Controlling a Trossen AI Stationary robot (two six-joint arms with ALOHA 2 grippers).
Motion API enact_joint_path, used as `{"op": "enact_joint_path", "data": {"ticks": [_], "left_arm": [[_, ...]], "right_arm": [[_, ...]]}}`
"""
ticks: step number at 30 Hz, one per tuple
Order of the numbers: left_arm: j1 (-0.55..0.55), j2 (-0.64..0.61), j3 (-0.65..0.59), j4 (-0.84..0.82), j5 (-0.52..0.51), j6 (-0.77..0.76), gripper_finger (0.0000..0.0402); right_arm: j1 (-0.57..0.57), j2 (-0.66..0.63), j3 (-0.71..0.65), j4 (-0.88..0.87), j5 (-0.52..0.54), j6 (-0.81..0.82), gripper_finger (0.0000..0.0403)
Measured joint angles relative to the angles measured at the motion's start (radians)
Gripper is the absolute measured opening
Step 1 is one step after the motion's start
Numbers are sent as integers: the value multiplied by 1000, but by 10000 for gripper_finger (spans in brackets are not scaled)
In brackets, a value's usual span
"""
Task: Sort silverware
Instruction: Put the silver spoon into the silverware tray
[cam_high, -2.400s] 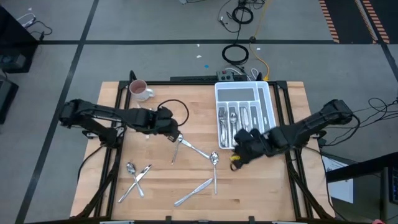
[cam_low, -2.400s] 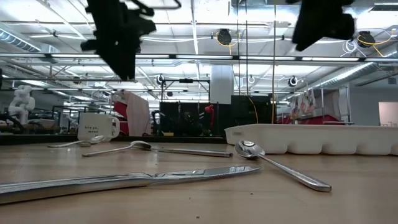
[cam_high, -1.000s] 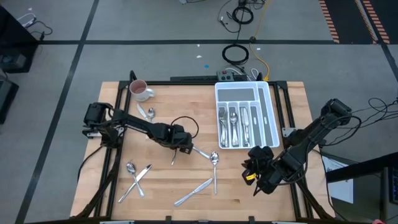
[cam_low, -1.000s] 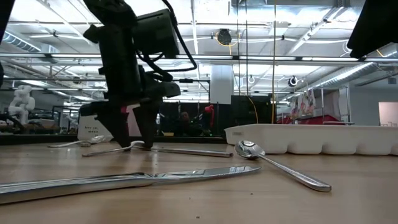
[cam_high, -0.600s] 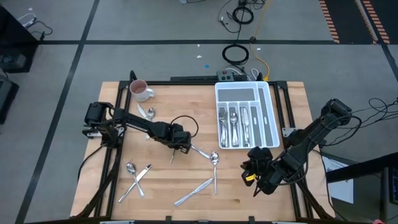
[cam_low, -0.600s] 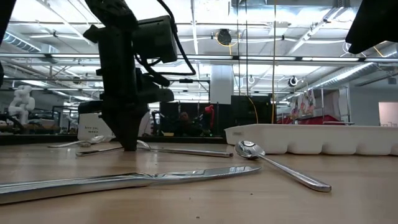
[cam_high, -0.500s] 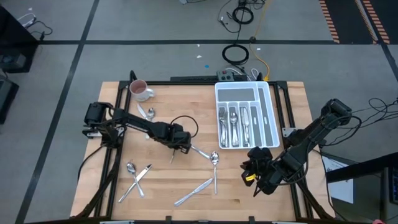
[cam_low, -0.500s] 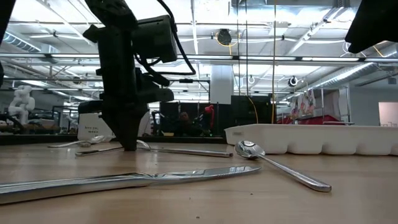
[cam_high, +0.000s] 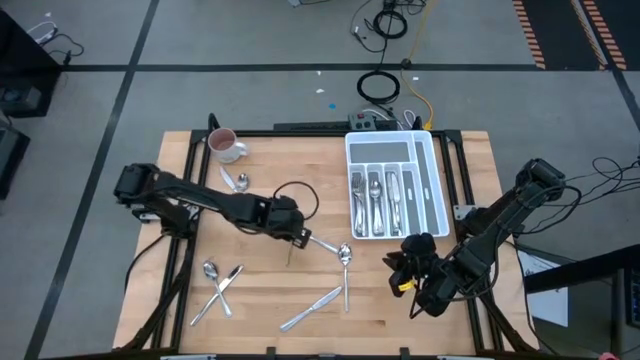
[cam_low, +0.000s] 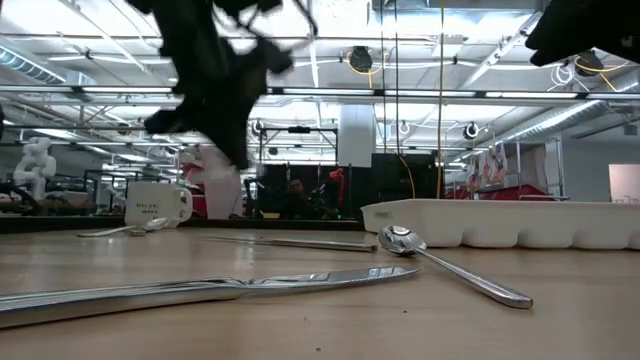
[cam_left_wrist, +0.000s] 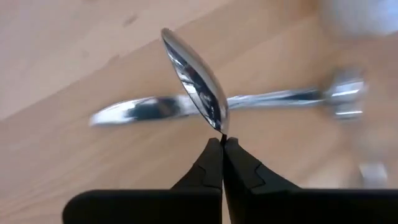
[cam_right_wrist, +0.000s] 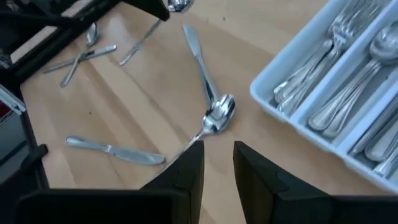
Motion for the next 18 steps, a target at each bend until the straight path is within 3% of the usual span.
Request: {"op": "enact_joint_path", "data": {"ticks": [6, 12, 18], "left_arm": [[-26, -127, 13, 267, 63, 84, 1], [-27, -161, 14, 604, 338, 183, 1], [-28, -147, 14, 985, 588, 139, 1]], "right_arm": [[-11, -1, 0, -7, 116, -126, 76], [-56, -5, 0, 31, 228, -411, 101], [-80, -27, 0, 204, 435, -771, 136]]}}
